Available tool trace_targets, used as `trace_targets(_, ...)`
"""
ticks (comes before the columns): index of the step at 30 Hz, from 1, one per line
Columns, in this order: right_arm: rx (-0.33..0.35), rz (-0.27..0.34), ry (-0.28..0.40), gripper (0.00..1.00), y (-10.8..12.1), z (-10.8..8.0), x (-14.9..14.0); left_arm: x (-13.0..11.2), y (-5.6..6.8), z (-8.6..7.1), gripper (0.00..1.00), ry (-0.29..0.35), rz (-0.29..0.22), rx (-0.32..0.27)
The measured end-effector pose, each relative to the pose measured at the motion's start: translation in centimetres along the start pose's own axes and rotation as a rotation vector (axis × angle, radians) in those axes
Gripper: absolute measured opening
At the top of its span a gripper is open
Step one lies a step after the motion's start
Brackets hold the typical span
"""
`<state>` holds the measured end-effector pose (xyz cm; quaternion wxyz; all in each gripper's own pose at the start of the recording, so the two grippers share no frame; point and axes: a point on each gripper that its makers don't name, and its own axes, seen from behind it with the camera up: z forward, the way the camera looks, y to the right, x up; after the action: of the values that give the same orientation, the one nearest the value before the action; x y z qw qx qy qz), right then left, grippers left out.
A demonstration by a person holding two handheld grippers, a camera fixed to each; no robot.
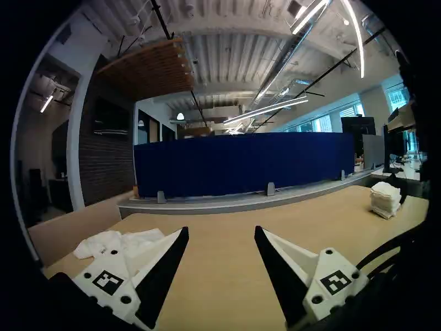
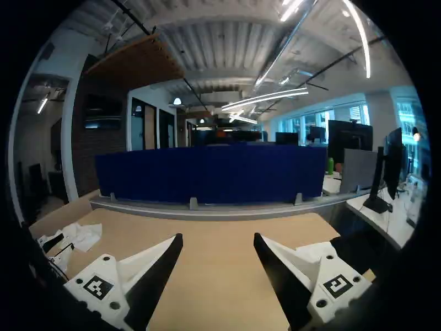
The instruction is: Fold towel
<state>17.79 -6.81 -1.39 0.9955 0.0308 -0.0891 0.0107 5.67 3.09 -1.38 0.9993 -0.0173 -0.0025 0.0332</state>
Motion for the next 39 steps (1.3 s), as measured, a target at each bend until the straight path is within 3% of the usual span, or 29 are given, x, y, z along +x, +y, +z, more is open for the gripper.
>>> trace_targets(15,0.023,-0.048,-0.018,1.00,-2.2,1.1,-2.2,-4.4,-2.0,1.3,0.88,0.010,-0.038,0.022)
trace_targets(24,0.028,-0.051,-0.013,1.00,-2.5,1.6,-1.9,-5.9,-2.0,1.8,0.88,0.001,-0.042,0.015)
trace_targets(39,0.038,-0.047,-0.033,1.00,-2.5,2.4,-3.0,-6.0,-2.3,1.6,0.88,0.003,-0.065,0.024)
